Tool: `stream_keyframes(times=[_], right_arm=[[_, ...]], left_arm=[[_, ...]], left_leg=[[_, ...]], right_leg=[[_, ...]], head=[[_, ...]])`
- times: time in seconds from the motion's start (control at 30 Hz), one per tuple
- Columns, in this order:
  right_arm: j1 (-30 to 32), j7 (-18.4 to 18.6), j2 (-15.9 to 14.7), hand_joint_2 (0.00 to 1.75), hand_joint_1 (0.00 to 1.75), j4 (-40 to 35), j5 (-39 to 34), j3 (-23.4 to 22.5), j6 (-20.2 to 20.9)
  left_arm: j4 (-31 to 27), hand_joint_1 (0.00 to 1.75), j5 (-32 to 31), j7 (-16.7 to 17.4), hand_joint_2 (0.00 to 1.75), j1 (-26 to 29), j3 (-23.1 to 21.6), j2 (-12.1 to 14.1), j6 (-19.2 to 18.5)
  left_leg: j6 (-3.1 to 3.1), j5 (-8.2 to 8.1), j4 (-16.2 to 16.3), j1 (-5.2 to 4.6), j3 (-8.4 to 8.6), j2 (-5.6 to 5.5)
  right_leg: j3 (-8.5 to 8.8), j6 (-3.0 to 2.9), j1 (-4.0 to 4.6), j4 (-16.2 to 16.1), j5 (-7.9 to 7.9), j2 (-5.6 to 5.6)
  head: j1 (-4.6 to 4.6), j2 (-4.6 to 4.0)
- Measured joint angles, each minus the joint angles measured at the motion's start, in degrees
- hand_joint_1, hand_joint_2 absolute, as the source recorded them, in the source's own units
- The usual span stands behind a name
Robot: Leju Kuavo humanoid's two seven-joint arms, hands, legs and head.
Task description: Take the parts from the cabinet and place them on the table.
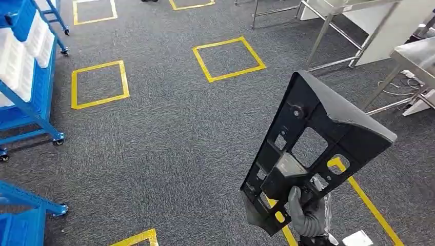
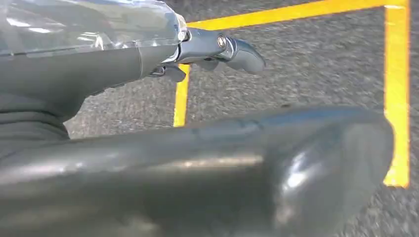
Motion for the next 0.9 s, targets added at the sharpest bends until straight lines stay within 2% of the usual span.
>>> stream_keyframes(times=[0.1,0.13,0.17,0.2,0.23,0.27,0.3,0.33,0.37,0.4,0.43,0.47,0.5,0.53,0.57,0.63,0.67,0.7,0.73,0.77,0.8,0.83,0.87,0.9], right_arm=[[0.02,-0.02,0.09,1.75,1.75,-0.07,0.11,-0.06,0.11],[0.03,-0.02,0.11,1.75,1.75,-0.07,0.13,-0.13,0.17],[0.13,-0.02,0.26,1.75,1.75,-0.09,0.20,-0.13,0.26],[-0.06,-0.07,0.35,1.75,1.75,-0.07,0.24,-0.24,0.28],[-0.26,-0.04,0.50,1.75,1.75,-0.02,0.24,-0.28,0.28],[-0.29,-0.04,0.70,1.75,1.75,-0.02,0.24,-0.31,0.28],[-0.27,-0.02,0.81,1.75,1.75,0.00,0.24,-0.31,0.33],[-0.23,-0.02,0.85,1.75,1.75,0.06,0.28,-0.33,0.33],[-0.21,0.00,0.85,1.75,1.75,0.11,0.39,-0.37,0.33],[-0.20,0.00,0.87,1.75,1.75,0.11,0.44,-0.39,0.35],[-0.21,0.00,0.92,1.75,1.75,0.11,0.46,-0.42,0.37],[-0.21,0.00,0.94,1.75,1.75,0.11,0.52,-0.42,0.42],[-0.19,-0.02,1.03,1.75,1.75,0.11,0.59,-0.46,0.44],[-0.35,0.02,1.05,1.75,1.75,0.11,0.74,-0.48,0.52],[-0.29,0.00,1.22,1.75,1.75,0.11,0.92,-0.50,0.65],[-0.06,0.00,1.29,1.75,1.75,0.09,1.14,-0.52,0.83],[0.00,0.00,1.31,1.75,1.75,0.09,1.33,-0.55,1.01],[0.06,-0.04,1.36,1.75,1.75,0.09,1.36,-0.55,1.07],[-0.18,-0.04,1.36,1.75,1.75,0.09,1.38,-0.55,1.11],[-0.38,-0.02,1.38,1.75,1.75,0.11,1.44,-0.55,1.16],[-0.32,0.00,1.42,1.75,1.75,0.13,1.53,-0.55,1.20],[-0.30,0.00,1.49,1.75,1.75,0.22,1.57,-0.55,1.22],[-0.29,0.00,1.49,1.75,1.75,0.35,1.66,-0.55,1.22],[-0.26,0.00,1.51,1.75,1.75,0.41,1.68,-0.57,1.22]], left_arm=[[-0.04,0.00,0.50,-0.04,0.00,-0.20,0.04,0.07,-0.85],[-0.13,0.00,0.70,-0.02,0.00,-0.36,0.11,0.07,-0.98],[-0.22,0.00,0.87,-0.02,0.00,-0.41,0.18,0.13,-1.11],[-0.22,0.00,0.87,-0.02,0.00,-0.40,0.22,0.24,-1.18],[-0.22,0.00,0.90,-0.02,0.00,-0.35,0.24,0.26,-1.25],[-0.22,0.00,0.90,-0.02,0.00,-0.30,0.24,0.37,-1.33],[-0.22,0.00,0.87,-0.04,0.00,-0.22,0.24,0.44,-1.46],[-0.22,0.00,0.85,-0.09,0.00,-0.13,0.24,0.48,-1.51],[-0.22,0.00,0.83,-0.22,0.00,-0.08,0.24,0.50,-1.51],[-0.22,0.00,0.74,-0.31,0.00,-0.06,0.24,0.50,-1.49],[-0.22,0.00,0.57,-0.42,0.00,-0.04,0.24,0.52,-1.49],[-0.22,0.00,0.55,-0.72,0.00,-0.06,0.24,0.63,-1.49],[-0.22,0.00,0.61,-1.09,0.00,0.07,0.26,0.74,-1.49],[-0.22,0.00,0.77,-1.40,0.00,0.07,0.31,0.74,-1.53],[-0.22,0.00,0.92,-1.65,0.00,0.00,0.33,0.74,-1.68],[-0.24,0.00,1.00,-1.79,0.00,-0.21,0.35,0.74,-1.68],[-0.24,0.00,1.07,-1.75,0.00,-0.13,0.37,0.33,-1.59],[-0.24,0.00,1.03,-1.75,0.00,-0.03,0.39,0.37,-1.33],[-0.24,0.00,1.03,-1.68,0.00,0.10,0.39,0.26,-1.31],[-0.24,0.00,1.07,-1.35,0.00,0.27,0.42,0.22,-1.33],[-0.24,0.00,1.18,-1.20,0.00,0.27,0.44,0.22,-1.33],[-0.24,0.00,1.36,-1.07,0.00,0.25,0.53,0.22,-1.35],[-0.24,0.00,1.44,-0.96,0.00,0.24,0.68,0.24,-1.35],[-0.24,0.00,1.46,-0.90,0.00,0.27,0.77,0.24,-1.35]], left_leg=[[-0.74,-0.23,-0.19,0.17,0.44,1.54],[-1.22,-0.40,-0.36,-0.05,0.90,2.32],[-1.58,-0.93,0.24,0.19,0.75,0.87],[-1.78,-2.12,2.12,0.33,0.12,-2.48],[-1.85,-4.50,6.28,0.38,-1.87,-4.36],[-1.97,-6.93,11.43,0.40,-4.43,-4.99],[-2.04,-8.54,15.91,0.40,-6.76,-5.08],[-2.06,-8.69,18.59,0.40,-8.37,-5.08],[-2.05,-7.30,17.94,0.41,-8.40,-5.10],[-2.01,-4.83,14.89,0.49,-7.31,-5.21],[-1.91,-1.47,9.36,0.58,-5.04,-5.69],[-1.79,1.20,4.14,0.70,-2.83,-7.05],[-1.47,0.66,1.84,1.01,-1.74,-10.99],[-1.34,0.59,0.73,1.19,-1.67,-11.59],[-1.05,0.61,1.01,0.76,-1.74,-10.84],[-0.31,0.77,0.90,0.52,-1.53,-9.42],[0.24,1.15,0.11,1.19,-1.25,-8.32],[0.55,1.28,-0.22,1.07,-1.06,-7.61],[1.00,1.25,-0.30,0.97,-1.04,-6.85],[1.10,1.19,-0.30,0.77,-1.11,-5.77],[1.20,1.09,-0.29,0.68,-1.11,-4.85],[1.22,0.96,-0.28,0.63,-1.09,-3.92],[1.19,0.85,-0.27,0.61,-0.98,-3.08],[1.06,0.68,-0.26,0.61,-0.80,-2.24]], right_leg=[[-0.48,-0.74,0.23,-0.11,0.05,2.01],[-0.30,-1.18,0.21,-0.55,0.26,2.95],[0.35,-1.46,-0.63,-1.13,0.63,3.55],[0.53,-1.72,-0.58,-1.31,0.69,4.05],[0.51,-2.06,-0.59,-1.30,0.67,4.65],[0.52,-2.24,-0.49,-1.28,0.60,5.31],[0.50,-2.35,-0.40,-1.24,0.57,6.07],[0.51,-2.35,-0.38,-1.14,0.56,7.06],[0.58,-2.34,-0.38,-1.03,0.54,8.01],[0.64,-2.23,-0.41,-0.87,0.45,8.98],[0.73,-2.08,-0.45,-0.65,0.33,10.01],[0.75,-1.87,-0.51,-0.39,0.16,10.80],[0.38,-1.59,-0.58,-0.15,0.00,11.38],[-0.11,-1.24,-0.40,0.45,-0.07,12.08],[-0.44,-0.71,-0.86,0.24,0.16,12.70],[-0.66,0.09,-0.91,-0.22,0.55,14.29],[-0.65,0.28,-0.87,0.09,0.38,13.98],[-1.23,0.50,-0.45,1.51,-0.68,9.69],[-2.61,0.70,-0.45,4.00,-2.31,7.56],[-5.42,0.98,-0.58,9.48,-5.07,5.90],[-7.75,1.19,-0.76,14.14,-6.86,5.48],[-9.34,1.39,-0.93,17.19,-7.56,5.40],[-9.60,1.52,-1.08,17.55,-6.89,5.25],[-8.39,1.57,-1.18,15.10,-5.03,5.00]], head=[[0.00,0.00],[0.00,0.00],[0.00,0.00],[0.00,0.00],[-0.04,0.00],[-0.04,0.00],[-0.04,0.00],[-0.04,0.00],[-0.04,0.00],[-0.04,0.00],[-0.04,0.00],[-0.04,0.00],[-0.04,0.00],[-0.02,0.00],[-0.02,0.00],[-0.02,0.00],[-0.04,0.00],[0.00,0.00],[-0.02,0.00],[-0.02,0.00],[-0.02,0.00],[-0.02,0.00],[-0.02,0.00],[-0.02,0.00]])
